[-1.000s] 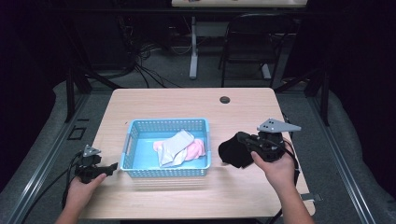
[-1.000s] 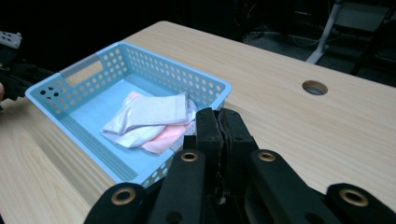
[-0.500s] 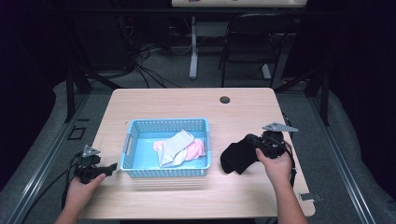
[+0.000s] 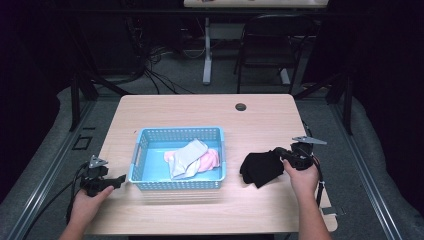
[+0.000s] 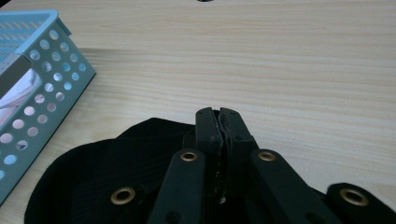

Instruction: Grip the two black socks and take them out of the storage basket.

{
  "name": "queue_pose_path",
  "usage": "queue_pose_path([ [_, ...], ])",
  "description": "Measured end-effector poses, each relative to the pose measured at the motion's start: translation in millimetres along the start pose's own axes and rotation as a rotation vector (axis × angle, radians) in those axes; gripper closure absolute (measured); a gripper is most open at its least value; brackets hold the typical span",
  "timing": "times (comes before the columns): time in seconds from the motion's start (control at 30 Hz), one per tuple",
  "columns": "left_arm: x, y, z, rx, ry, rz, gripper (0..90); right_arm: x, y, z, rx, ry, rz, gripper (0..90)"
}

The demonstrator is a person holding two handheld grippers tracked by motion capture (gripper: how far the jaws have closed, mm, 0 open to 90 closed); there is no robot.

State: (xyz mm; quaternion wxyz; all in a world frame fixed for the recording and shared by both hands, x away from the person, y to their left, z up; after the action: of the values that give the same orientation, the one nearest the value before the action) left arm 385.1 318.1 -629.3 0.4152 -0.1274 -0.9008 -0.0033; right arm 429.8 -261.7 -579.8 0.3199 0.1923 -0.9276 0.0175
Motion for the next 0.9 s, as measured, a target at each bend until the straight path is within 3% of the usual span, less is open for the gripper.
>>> queue_pose_path([
  [0.13,0.2,0.2,-0.2,0.006,-0.004,0.000,23.7,-4.1,-0.4,4.8,0.006,0.014,0.006,83.3],
  [0.23,-0.1,0.2,-0.4,0.006,-0.006,-0.001,23.7,-2.6,-0.8,5.0,0.020,0.006,0.030,70.0],
  [0.37,0.0,0.3,-0.2,0.003,-0.001,0.000,23.7,-2.2,0.6,5.4,0.025,-0.010,0.026,64.2],
  [0.43,0.1,0.4,-0.5,0.004,-0.005,-0.003,23.7,-2.2,0.7,7.7,0.054,-0.010,0.049,59.7],
  [0.57,0.3,0.5,-0.6,0.005,-0.005,-0.003,23.7,-1.0,2.8,7.5,0.073,-0.012,0.052,57.2],
  [0.63,0.4,0.5,-0.5,0.005,-0.004,-0.003,23.7,1.2,8.8,3.5,0.090,-0.040,0.040,55.9],
  [0.83,0.5,0.4,-0.8,0.002,-0.005,-0.001,23.7,5.3,21.3,-1.0,0.140,-0.045,0.036,54.9],
  [0.9,0.8,0.4,-0.6,0.004,-0.004,-0.001,23.7,6.5,35.0,-4.7,0.165,-0.058,0.013,54.8],
])
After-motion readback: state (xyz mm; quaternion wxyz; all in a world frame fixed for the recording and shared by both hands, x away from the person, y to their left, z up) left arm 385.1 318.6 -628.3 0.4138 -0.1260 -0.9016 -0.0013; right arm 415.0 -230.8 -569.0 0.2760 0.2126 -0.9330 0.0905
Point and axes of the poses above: each handheld gripper's, and its own axes: x roughly backward along the jaws, z roughly out of its underside, y roughly to its left, the point moved 8 cm from there along -x, roughly forward along the jaws, and after that the axes turned 9 degrees about x, right-handed, at the moved point
